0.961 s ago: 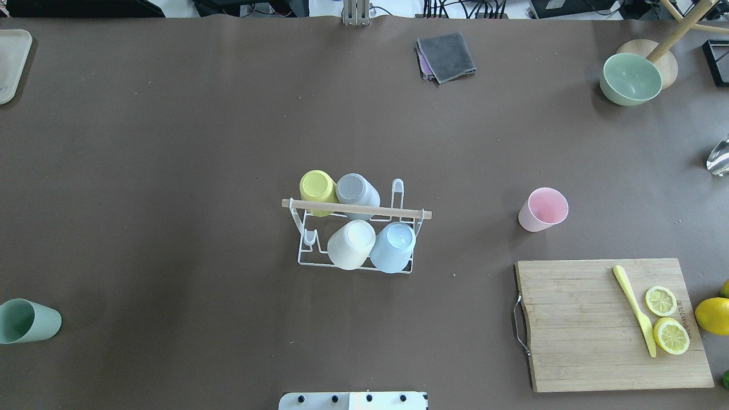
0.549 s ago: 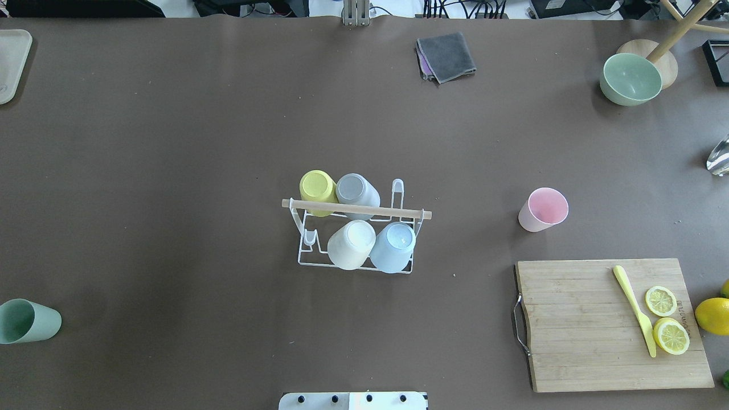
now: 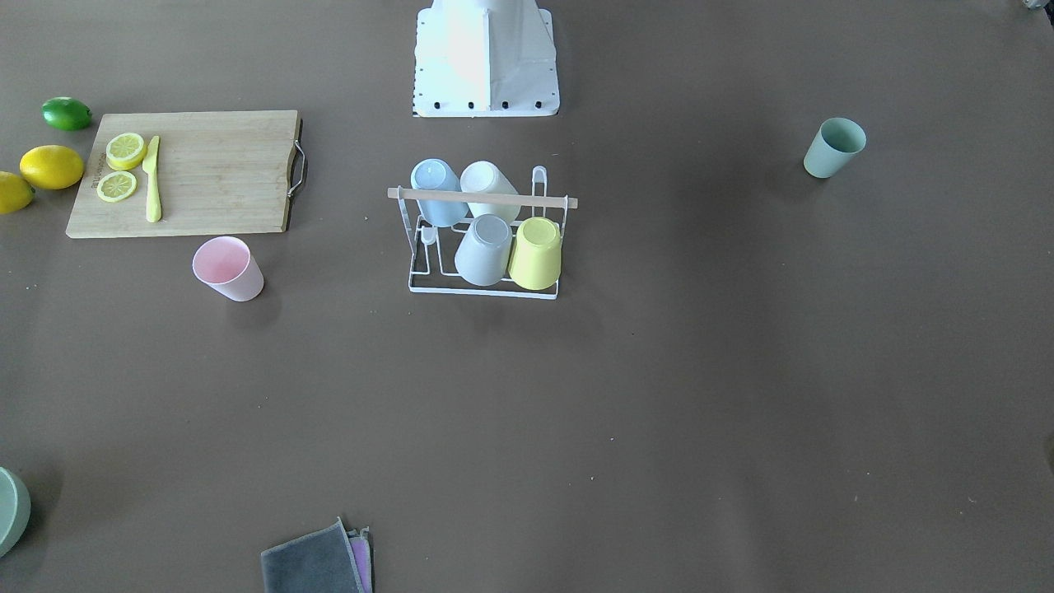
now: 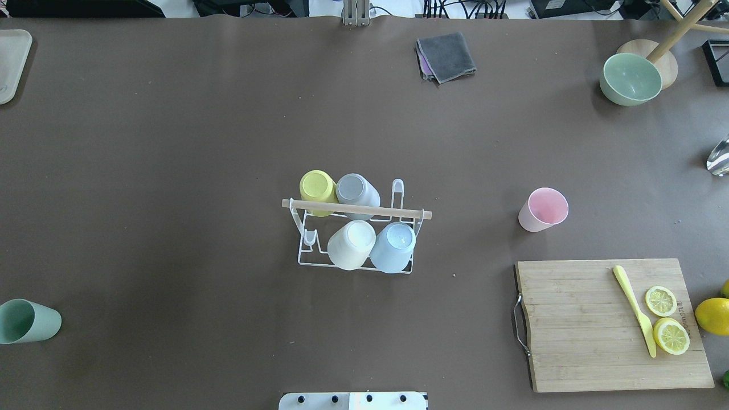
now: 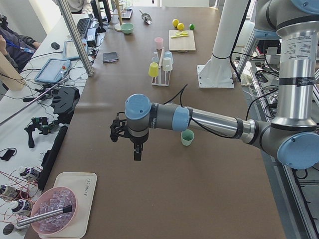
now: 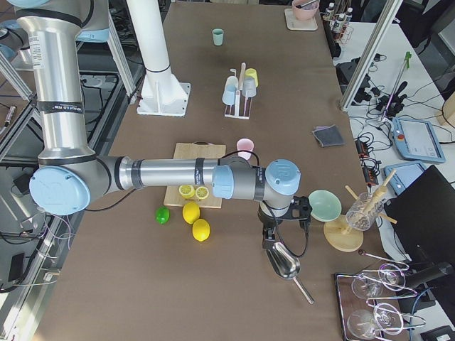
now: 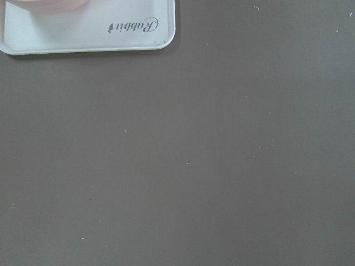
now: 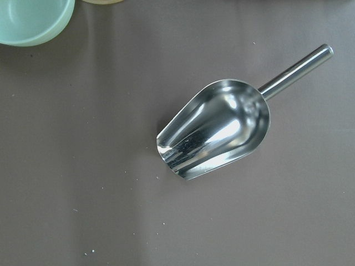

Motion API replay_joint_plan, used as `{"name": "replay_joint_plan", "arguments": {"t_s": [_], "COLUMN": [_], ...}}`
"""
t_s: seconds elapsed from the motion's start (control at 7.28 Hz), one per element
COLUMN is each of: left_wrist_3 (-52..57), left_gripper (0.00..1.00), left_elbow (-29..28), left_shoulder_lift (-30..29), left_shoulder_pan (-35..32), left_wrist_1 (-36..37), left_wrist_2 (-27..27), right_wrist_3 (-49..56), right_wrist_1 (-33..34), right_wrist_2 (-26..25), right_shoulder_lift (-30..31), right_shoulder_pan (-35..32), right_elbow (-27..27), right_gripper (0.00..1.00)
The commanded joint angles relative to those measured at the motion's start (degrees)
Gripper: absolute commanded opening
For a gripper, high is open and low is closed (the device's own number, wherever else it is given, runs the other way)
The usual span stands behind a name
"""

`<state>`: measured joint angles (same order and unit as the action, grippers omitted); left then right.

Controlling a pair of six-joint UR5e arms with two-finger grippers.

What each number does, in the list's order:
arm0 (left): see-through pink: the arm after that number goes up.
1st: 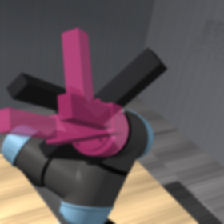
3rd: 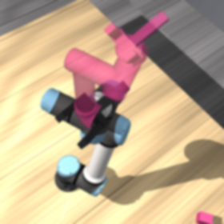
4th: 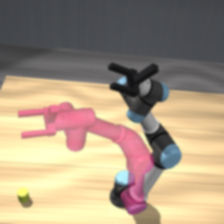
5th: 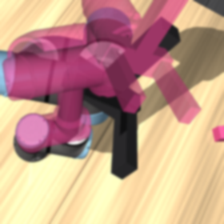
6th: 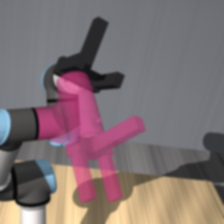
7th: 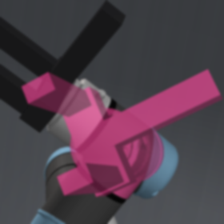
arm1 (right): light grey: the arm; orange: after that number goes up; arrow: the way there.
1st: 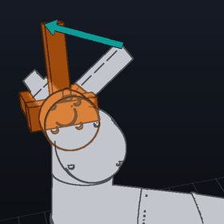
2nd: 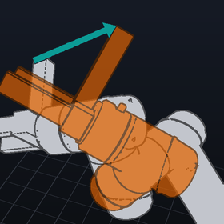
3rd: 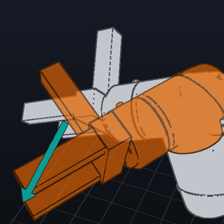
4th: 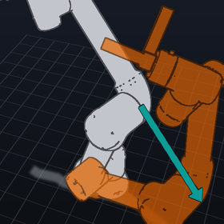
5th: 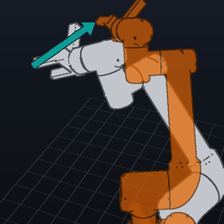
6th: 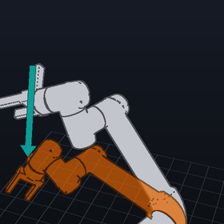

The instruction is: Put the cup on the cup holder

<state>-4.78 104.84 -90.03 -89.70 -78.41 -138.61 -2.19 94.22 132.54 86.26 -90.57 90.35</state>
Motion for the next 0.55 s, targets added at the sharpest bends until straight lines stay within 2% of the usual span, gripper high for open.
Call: {"name": "replay_joint_plan", "arguments": {"t_s": [0.0, 0.41], "left_wrist_3": [0.5, 0.6], "left_gripper": [0.98, 0.98], "left_elbow": [-1.3, -3.1], "left_shoulder_lift": [-5.0, -5.3], "left_shoulder_pan": [4.2, 9.2], "left_wrist_1": [14.5, 23.4], "left_wrist_2": [-0.3, -1.1], "right_wrist_3": [0.0, 0.0], "right_wrist_1": [0.1, 0.1], "right_wrist_2": [0.0, 0.0], "right_shoulder_lift": [-0.1, -1.6], "right_shoulder_pan": [0.3, 0.8], "right_elbow": [0.1, 0.0], "right_gripper": [1.0, 1.0]}}
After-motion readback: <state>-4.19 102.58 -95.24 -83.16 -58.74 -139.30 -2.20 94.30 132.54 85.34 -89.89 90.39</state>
